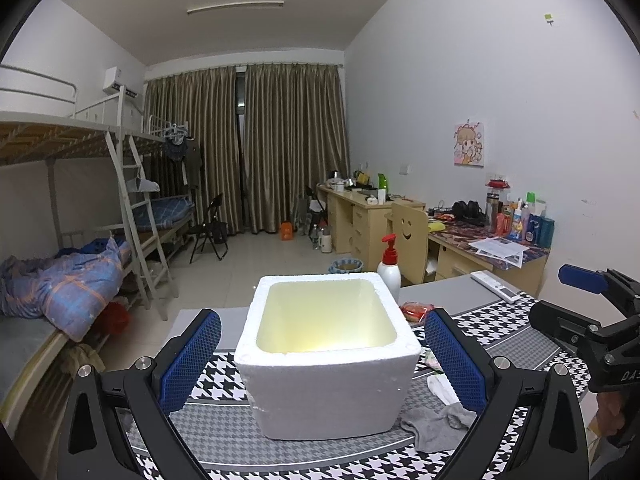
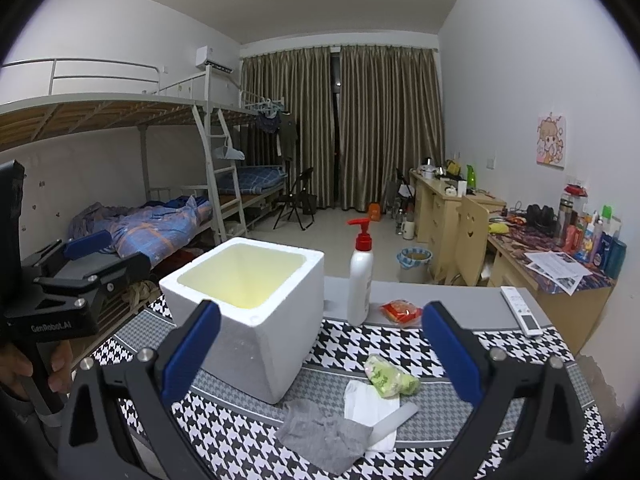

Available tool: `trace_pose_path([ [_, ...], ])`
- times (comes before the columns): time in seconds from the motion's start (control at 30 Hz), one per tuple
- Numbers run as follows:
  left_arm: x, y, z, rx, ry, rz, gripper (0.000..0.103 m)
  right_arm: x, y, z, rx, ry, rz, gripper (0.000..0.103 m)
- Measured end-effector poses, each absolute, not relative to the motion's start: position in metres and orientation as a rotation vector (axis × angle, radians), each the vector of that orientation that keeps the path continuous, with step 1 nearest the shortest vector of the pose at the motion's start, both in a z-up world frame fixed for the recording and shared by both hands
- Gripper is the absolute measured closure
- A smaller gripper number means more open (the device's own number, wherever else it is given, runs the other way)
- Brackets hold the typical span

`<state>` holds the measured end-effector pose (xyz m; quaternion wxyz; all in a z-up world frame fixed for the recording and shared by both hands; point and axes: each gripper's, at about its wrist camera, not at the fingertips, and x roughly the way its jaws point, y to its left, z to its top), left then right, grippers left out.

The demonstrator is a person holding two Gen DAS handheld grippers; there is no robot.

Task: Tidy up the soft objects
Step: 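Pull both grippers back from the foam box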

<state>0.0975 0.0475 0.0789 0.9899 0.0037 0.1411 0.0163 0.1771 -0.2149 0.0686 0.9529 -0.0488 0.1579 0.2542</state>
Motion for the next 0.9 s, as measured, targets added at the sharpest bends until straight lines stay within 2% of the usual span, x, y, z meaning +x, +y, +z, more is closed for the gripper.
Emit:
trace_pose_path([
  [0.9, 0.053, 0.036, 0.075, -0.001, 0.226, 0.020, 0.001, 0.142, -0.225, 0.060, -0.108, 0.263, 0.498, 0.001],
])
